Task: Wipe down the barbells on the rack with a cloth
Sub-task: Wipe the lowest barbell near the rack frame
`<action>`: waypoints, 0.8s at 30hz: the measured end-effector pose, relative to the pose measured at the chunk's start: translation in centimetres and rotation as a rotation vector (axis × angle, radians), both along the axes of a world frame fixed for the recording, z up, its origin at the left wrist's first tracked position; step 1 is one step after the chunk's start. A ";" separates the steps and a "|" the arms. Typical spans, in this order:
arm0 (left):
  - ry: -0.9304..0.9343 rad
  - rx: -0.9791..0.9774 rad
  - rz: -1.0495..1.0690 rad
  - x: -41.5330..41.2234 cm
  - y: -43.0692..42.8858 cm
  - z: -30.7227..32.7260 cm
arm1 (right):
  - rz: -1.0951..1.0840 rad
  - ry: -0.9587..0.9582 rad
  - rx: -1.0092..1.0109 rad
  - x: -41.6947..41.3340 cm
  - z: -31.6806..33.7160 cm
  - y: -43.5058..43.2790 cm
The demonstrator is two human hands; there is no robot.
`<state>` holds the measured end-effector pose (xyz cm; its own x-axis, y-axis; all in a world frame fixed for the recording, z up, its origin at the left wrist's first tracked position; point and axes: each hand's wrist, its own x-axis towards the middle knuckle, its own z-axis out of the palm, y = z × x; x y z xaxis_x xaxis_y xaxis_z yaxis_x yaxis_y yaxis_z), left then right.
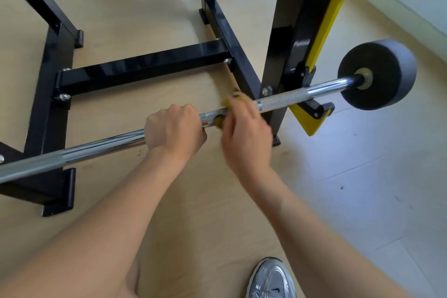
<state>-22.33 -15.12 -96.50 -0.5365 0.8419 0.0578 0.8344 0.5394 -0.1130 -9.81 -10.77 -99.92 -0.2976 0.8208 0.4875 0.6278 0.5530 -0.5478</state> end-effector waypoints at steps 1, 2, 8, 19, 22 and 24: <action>0.002 -0.012 -0.026 -0.2 0.0 0.2 | 0.112 -0.027 0.042 -1.2 -0.4 -1.6; -0.013 -0.029 -0.058 -0.5 0.0 0.3 | 0.194 -0.054 0.100 -1.4 -0.8 -2.2; -0.448 -0.325 -0.065 -3.0 1.7 1.8 | -0.105 -0.028 0.098 4.0 -0.4 4.7; -0.218 0.135 -0.296 -3.0 -1.0 -0.8 | 0.299 -0.322 0.193 4.1 -2.0 3.0; -0.012 0.109 -0.214 -1.7 -1.1 -1.0 | 0.218 -0.132 0.037 1.5 -2.3 -0.7; 0.051 0.083 -0.097 -0.9 -0.6 -0.9 | 0.309 -0.137 0.034 0.0 -2.2 -2.3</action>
<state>-23.19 -15.72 -97.38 -0.4474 0.8809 0.1544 0.8775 0.4657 -0.1148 -9.77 -13.03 -102.15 -0.5945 0.6655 0.4513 0.4943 0.7451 -0.4478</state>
